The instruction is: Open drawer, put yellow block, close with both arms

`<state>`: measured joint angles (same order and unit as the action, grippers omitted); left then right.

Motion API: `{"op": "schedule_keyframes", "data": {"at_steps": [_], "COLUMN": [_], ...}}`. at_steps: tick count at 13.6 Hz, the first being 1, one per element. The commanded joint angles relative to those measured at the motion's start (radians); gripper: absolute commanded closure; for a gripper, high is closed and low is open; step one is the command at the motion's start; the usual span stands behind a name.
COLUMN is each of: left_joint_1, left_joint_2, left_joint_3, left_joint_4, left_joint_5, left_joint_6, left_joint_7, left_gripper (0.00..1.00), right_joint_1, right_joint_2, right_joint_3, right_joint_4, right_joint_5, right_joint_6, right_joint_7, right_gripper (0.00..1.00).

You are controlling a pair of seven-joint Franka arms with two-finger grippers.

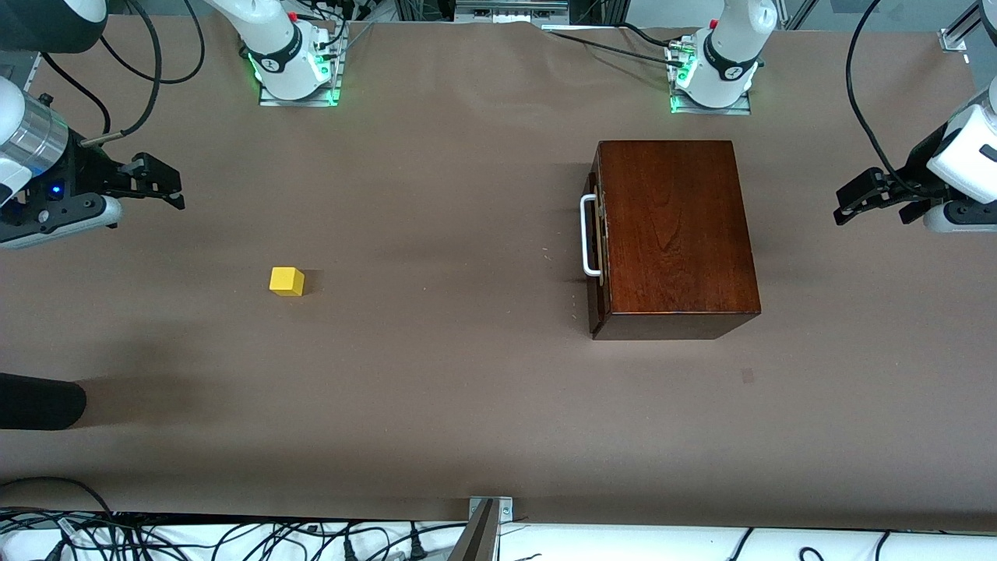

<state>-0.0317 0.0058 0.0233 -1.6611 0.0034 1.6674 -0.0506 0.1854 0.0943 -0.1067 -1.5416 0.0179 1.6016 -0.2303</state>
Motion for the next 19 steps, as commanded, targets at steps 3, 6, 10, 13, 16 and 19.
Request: {"op": "schedule_keyframes", "data": {"at_steps": [3,6,10,13,16,19], "left_joint_1": [-0.002,-0.004,-0.004,-0.005,-0.005,-0.007], "left_joint_2": [0.025,0.025,0.025,0.023,0.029,0.081], "left_joint_3": [0.001,0.000,0.000,-0.002,-0.067,-0.189], "left_joint_4": [0.050,0.050,0.049,0.050,0.057,0.052], "left_joint_5": [0.013,0.015,0.013,0.001,0.003,0.004], "left_joint_6": [-0.034,-0.034,-0.035,-0.063,-0.231,-0.299], "left_joint_7": [0.006,0.005,0.003,-0.008,-0.002,0.003], "left_gripper": [0.00,0.00,0.00,0.00,0.00,0.00], "right_joint_1": [-0.006,-0.006,-0.006,-0.006,-0.006,-0.006], "right_joint_2": [0.004,0.004,0.004,0.004,0.004,0.004], "right_joint_3": [0.002,0.002,0.002,0.002,0.002,0.002], "right_joint_4": [0.014,0.014,0.014,0.014,0.014,0.014], "right_joint_5": [0.002,0.002,0.002,0.002,0.002,0.002], "right_joint_6": [-0.011,-0.011,-0.011,-0.011,-0.011,-0.011], "right_joint_7": [0.006,0.006,0.006,0.006,0.006,0.006], "right_gripper": [0.00,0.00,0.00,0.00,0.00,0.00]}}
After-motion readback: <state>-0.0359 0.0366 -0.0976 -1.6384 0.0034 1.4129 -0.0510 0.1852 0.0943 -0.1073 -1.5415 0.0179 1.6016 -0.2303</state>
